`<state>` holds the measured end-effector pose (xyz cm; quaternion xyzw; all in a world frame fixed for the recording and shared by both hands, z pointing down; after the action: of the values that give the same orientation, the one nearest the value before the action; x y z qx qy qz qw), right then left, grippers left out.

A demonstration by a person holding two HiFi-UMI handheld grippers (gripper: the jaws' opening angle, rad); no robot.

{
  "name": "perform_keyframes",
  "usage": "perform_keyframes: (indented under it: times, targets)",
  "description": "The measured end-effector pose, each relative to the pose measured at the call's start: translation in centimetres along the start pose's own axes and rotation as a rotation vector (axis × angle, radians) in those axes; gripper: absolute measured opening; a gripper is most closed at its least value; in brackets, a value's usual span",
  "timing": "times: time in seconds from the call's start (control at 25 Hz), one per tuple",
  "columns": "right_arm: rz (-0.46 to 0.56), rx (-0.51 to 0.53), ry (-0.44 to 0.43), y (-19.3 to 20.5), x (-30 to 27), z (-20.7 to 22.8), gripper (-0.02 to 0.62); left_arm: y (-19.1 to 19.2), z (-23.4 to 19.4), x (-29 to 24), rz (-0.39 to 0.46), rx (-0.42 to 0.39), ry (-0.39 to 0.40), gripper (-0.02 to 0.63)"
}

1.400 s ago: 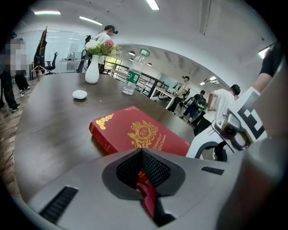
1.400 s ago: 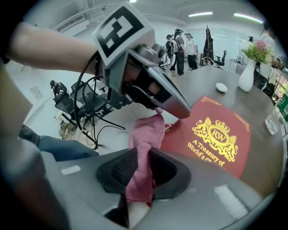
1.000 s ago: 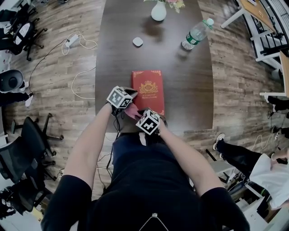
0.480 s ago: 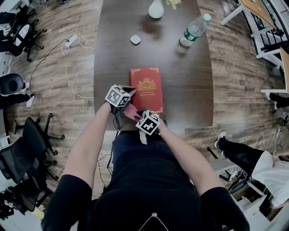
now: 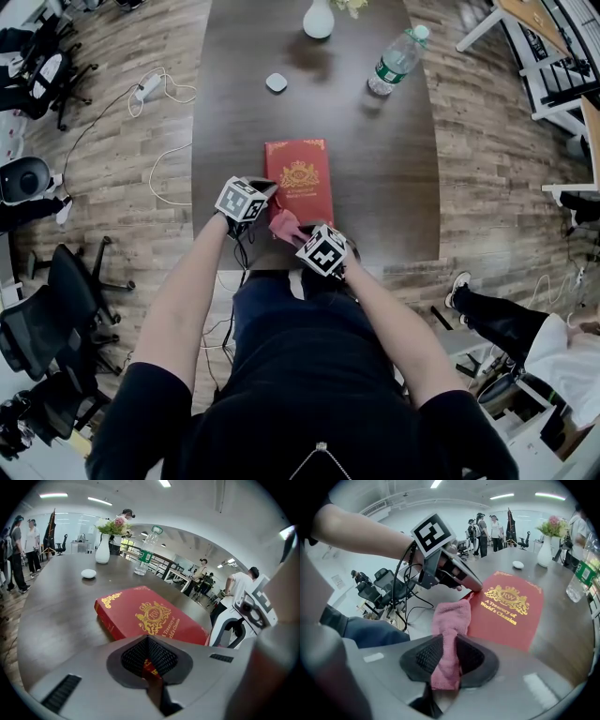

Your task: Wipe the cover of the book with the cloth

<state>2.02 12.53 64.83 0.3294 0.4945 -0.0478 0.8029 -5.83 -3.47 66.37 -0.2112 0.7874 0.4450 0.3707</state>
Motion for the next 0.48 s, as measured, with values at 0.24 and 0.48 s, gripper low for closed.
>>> perform_keyframes:
  times: [0.24, 0.48]
  targets:
    - [0.007, -0.037, 0.038, 1.9, 1.9, 1.9, 0.097, 0.2, 0.2, 0.1, 0.006, 0.011, -0.027, -0.005]
    - [0.020, -0.062, 0.062, 3.3, 3.4, 3.7, 0.097, 0.2, 0.2, 0.1, 0.025, 0.033, -0.061, -0.005]
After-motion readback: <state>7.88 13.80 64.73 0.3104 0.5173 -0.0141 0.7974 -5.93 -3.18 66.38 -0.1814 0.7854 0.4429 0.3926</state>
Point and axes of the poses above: the fingertips, and each gripper's own axes: x backward along the fingers, z to its right, y out of its underside, the point moved 7 cm from there along x, backward along the fingers
